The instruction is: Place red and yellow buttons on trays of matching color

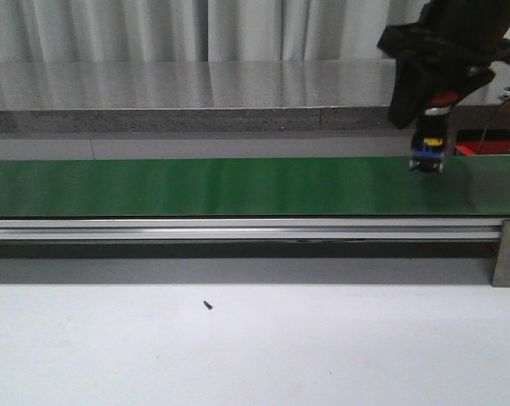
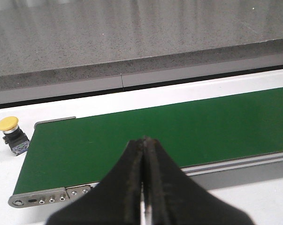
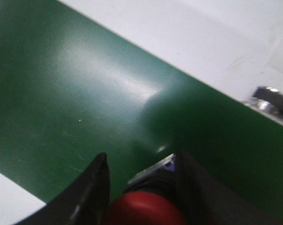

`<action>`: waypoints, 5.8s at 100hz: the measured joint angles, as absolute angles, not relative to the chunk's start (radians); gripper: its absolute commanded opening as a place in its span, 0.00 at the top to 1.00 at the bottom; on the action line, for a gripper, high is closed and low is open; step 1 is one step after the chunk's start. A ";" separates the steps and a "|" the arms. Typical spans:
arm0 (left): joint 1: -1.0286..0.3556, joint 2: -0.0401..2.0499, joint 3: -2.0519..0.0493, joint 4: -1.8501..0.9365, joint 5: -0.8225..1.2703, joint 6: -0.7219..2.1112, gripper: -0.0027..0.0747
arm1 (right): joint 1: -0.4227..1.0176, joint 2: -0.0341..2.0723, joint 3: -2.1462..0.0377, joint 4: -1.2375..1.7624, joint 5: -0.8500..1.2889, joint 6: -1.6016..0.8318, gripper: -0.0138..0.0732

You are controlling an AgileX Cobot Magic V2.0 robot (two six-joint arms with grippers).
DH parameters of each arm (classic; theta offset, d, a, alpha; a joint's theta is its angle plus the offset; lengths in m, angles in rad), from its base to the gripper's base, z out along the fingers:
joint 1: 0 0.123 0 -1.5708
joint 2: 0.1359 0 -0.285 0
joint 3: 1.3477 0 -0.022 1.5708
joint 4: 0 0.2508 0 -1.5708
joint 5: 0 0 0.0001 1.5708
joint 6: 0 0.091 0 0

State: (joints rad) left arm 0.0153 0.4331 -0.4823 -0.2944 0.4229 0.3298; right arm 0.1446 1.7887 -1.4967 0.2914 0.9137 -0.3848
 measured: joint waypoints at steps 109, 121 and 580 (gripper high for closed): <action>0.015 0.433 -0.482 -0.294 0.423 0.330 0.99 | -0.404 2.321 -2.194 0.432 0.972 -0.381 0.66; 0.015 0.433 -0.482 -0.294 0.423 0.330 0.99 | -0.404 2.361 -2.194 0.432 0.959 -0.381 0.66; 0.424 1.675 -1.539 -0.219 0.810 0.197 0.21 | -0.055 0.769 -0.670 0.394 0.532 -0.479 0.92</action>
